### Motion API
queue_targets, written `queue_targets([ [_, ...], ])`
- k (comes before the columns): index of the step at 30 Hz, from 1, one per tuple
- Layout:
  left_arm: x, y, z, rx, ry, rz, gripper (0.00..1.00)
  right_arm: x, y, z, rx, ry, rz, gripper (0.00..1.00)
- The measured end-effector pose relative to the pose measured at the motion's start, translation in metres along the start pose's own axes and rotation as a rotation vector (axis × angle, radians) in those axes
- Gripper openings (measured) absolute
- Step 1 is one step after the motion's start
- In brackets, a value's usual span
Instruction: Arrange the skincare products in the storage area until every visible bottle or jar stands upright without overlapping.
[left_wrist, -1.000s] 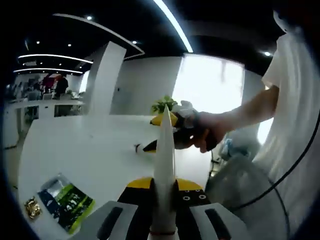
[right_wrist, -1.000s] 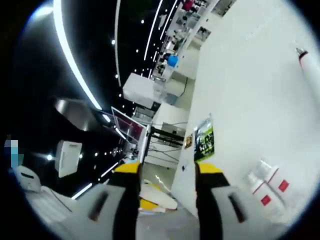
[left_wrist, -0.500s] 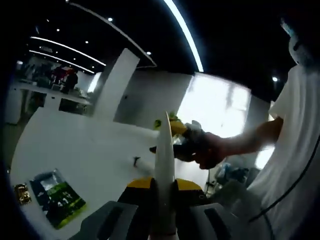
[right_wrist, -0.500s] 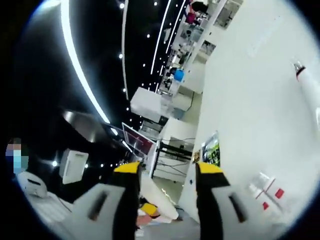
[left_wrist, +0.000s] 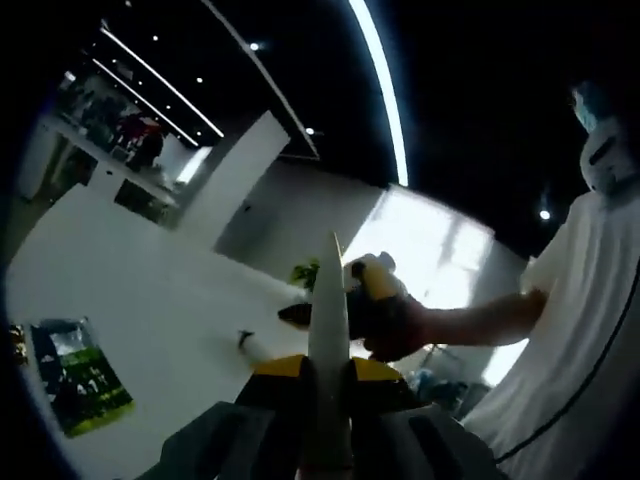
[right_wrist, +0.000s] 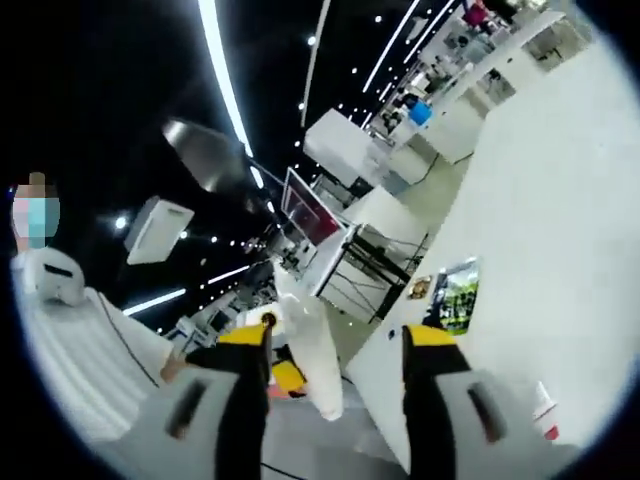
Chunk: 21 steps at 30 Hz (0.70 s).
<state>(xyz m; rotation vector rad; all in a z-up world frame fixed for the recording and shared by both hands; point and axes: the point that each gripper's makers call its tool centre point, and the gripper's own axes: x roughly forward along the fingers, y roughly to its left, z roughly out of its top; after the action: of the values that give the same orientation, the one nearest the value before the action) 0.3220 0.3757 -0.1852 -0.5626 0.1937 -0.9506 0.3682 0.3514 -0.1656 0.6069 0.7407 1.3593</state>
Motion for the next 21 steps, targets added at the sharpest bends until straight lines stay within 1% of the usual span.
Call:
queue_targets([
  [1, 0.002, -0.005, 0.0, -0.026, -0.008, -0.023, 0.15, 0.005, 0.01, 0.002, -0.021, 0.004, 0.037, 0.5],
  [2, 0.003, -0.009, 0.0, -0.045, -0.016, -0.04, 0.15, 0.008, 0.018, 0.007, -0.034, -0.008, 0.072, 0.46],
  [3, 0.003, -0.016, 0.0, -0.087, -0.026, -0.078, 0.15, 0.009, 0.024, 0.009, -0.039, -0.013, 0.103, 0.4],
  [5, 0.003, -0.019, -0.001, -0.1, -0.033, -0.093, 0.15, 0.011, 0.03, 0.012, -0.062, -0.028, 0.123, 0.36],
  [6, 0.004, -0.02, -0.001, -0.117, -0.041, -0.098, 0.15, 0.012, 0.032, 0.011, -0.064, -0.026, 0.13, 0.34],
  [9, 0.005, -0.023, -0.002, -0.132, -0.046, -0.102, 0.15, 0.015, 0.037, 0.007, -0.074, -0.013, 0.16, 0.32],
  [11, 0.005, -0.023, -0.003, -0.145, -0.051, -0.106, 0.15, 0.016, 0.038, 0.005, -0.077, -0.004, 0.167, 0.29],
  [12, 0.005, -0.023, -0.003, -0.155, -0.056, -0.111, 0.15, 0.017, 0.039, 0.004, -0.078, 0.0, 0.168, 0.23],
  [13, 0.005, -0.023, -0.003, -0.165, -0.061, -0.116, 0.15, 0.018, 0.04, 0.0, -0.09, 0.022, 0.171, 0.21],
  [15, 0.007, -0.025, -0.003, -0.209, -0.073, -0.127, 0.15, 0.017, 0.041, -0.001, -0.117, 0.037, 0.17, 0.19],
  [17, 0.008, -0.029, -0.002, -0.232, -0.094, -0.148, 0.16, 0.017, 0.046, 0.0, -0.165, 0.038, 0.182, 0.16],
  [18, 0.009, -0.033, 0.0, -0.271, -0.108, -0.169, 0.16, 0.017, 0.049, 0.001, -0.191, 0.035, 0.191, 0.13],
  [19, 0.009, -0.035, 0.0, -0.293, -0.113, -0.184, 0.17, 0.016, 0.052, 0.003, -0.205, 0.032, 0.208, 0.11],
  [20, 0.01, -0.037, 0.001, -0.321, -0.124, -0.198, 0.17, 0.016, 0.053, 0.004, -0.199, 0.032, 0.208, 0.11],
  [21, 0.01, -0.035, 0.001, -0.298, -0.132, -0.187, 0.17, 0.016, 0.055, 0.005, -0.197, 0.034, 0.207, 0.11],
])
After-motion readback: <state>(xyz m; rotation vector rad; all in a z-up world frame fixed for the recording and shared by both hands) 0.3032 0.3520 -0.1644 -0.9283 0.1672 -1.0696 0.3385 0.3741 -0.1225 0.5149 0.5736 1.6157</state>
